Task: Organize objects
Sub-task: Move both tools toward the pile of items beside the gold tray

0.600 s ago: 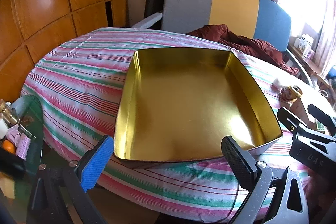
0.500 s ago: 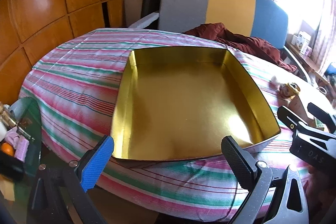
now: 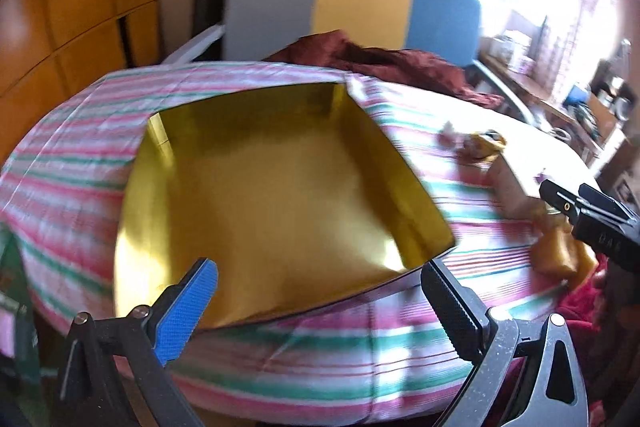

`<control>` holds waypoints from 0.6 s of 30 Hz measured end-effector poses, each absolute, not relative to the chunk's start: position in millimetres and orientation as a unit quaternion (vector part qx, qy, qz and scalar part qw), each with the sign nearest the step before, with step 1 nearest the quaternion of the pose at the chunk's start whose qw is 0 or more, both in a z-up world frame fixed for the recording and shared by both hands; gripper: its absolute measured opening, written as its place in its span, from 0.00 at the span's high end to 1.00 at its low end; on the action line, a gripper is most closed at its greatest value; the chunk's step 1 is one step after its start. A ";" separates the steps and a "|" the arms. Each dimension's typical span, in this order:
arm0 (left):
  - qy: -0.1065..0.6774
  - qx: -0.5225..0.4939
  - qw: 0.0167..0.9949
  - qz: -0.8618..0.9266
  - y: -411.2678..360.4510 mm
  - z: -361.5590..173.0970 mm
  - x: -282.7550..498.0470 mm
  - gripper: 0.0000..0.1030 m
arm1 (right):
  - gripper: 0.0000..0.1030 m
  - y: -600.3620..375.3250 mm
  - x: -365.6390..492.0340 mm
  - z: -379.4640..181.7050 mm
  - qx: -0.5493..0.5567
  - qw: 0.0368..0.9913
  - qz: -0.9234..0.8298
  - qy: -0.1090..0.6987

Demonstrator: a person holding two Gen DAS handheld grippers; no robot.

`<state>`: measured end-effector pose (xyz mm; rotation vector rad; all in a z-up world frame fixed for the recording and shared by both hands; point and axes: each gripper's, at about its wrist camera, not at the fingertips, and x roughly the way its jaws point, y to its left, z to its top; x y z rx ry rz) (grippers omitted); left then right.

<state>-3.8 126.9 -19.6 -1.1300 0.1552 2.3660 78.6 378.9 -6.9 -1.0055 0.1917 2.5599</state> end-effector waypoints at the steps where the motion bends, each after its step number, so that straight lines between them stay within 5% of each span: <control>1: 0.063 -0.413 0.273 0.867 138.3 -16.4 -3.6 0.01 | 0.01 390.9 84.1 -4.4 -0.356 0.203 0.909 0.073; 11: 0.093 -0.405 0.406 0.814 237.7 4.1 4.6 0.01 | 0.01 539.5 147.4 17.8 -0.341 0.305 0.865 0.206; 18: 0.092 -0.425 0.471 0.767 300.8 0.7 16.5 0.01 | 0.01 588.2 124.9 1.0 -0.376 0.243 0.848 0.284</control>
